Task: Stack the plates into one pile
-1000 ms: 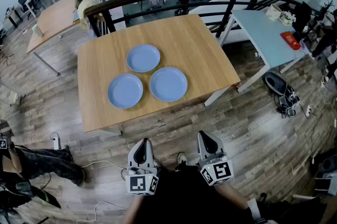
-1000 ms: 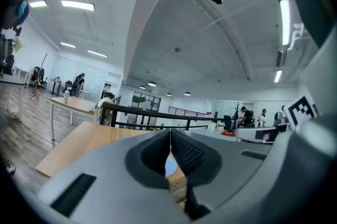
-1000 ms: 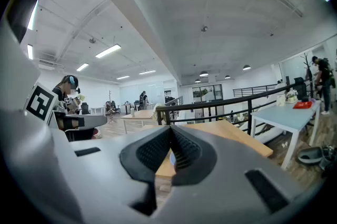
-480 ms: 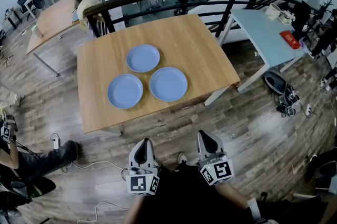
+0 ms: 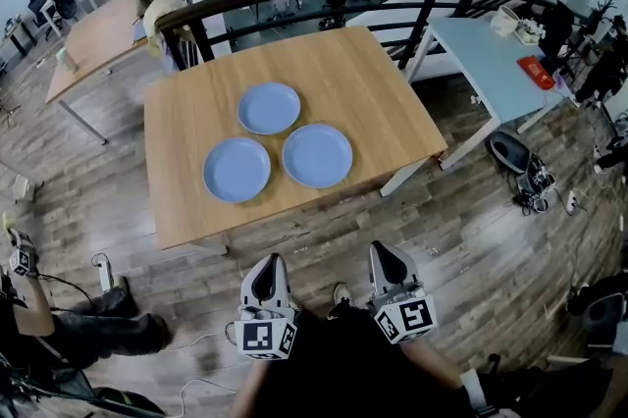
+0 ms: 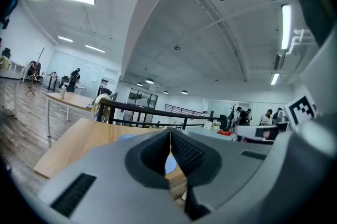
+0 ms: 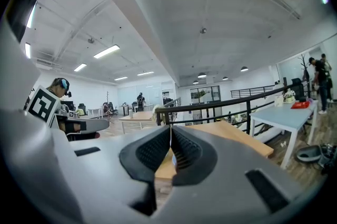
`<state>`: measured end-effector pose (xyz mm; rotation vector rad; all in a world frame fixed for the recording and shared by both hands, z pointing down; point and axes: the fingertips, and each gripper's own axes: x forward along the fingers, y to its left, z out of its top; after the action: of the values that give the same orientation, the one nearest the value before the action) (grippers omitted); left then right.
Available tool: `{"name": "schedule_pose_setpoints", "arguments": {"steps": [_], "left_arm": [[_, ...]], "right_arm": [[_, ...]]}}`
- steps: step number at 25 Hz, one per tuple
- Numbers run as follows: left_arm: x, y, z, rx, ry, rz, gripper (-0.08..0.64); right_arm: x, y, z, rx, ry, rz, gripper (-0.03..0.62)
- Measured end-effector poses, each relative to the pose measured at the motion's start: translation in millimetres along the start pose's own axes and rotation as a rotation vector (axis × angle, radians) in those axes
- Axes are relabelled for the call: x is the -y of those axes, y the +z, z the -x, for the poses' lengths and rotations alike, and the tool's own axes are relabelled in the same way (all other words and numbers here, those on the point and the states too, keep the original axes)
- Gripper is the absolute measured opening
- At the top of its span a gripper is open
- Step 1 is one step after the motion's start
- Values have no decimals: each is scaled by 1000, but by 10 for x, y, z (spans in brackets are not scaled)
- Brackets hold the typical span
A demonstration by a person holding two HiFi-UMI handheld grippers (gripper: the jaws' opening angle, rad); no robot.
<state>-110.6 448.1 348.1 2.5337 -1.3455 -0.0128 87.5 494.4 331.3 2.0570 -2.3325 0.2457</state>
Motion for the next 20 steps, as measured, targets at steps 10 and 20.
{"name": "schedule_pose_setpoints", "arguments": {"steps": [10, 20], "left_arm": [[-313, -46, 209, -28, -40, -10, 23], [-526, -62, 260, -25, -79, -2, 23]], "right_arm": [[-379, 14, -39, 16, -56, 3, 32], [-641, -69, -140, 7, -82, 17, 32]]}}
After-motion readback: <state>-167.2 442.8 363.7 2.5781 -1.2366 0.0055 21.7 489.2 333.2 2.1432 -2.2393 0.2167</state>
